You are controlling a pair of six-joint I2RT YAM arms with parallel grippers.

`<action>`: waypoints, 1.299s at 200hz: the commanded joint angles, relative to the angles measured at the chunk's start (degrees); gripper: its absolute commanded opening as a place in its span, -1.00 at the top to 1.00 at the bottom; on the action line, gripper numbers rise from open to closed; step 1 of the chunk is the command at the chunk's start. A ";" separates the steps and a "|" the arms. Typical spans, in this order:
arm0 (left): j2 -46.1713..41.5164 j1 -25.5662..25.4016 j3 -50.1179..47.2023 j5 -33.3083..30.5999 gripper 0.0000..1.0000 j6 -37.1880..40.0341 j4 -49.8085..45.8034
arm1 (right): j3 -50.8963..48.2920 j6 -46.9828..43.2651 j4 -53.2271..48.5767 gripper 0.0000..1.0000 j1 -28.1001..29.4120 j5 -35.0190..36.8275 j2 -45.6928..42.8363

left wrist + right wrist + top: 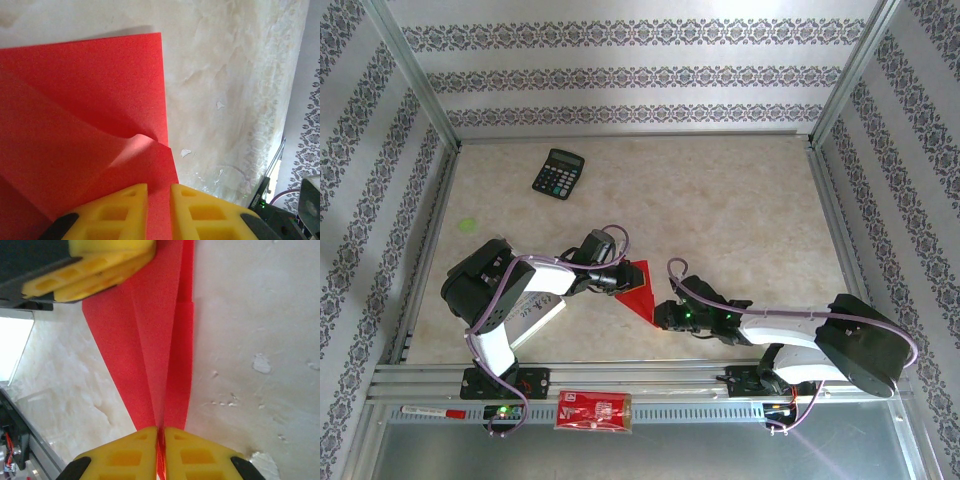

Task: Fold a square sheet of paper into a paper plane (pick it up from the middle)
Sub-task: Fourth fold the wing at the center of the table.

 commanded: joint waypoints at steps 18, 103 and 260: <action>0.43 1.10 -1.80 -4.18 0.62 2.06 -4.89 | -1.30 1.09 -0.35 0.80 1.04 1.22 -0.46; 0.16 1.06 -1.84 -4.17 0.62 2.06 -5.07 | -0.13 0.49 -1.82 0.75 0.97 2.17 -2.04; 0.24 1.10 -2.73 -4.79 0.63 1.95 -4.80 | 2.04 -1.72 -5.40 0.84 3.16 1.95 4.98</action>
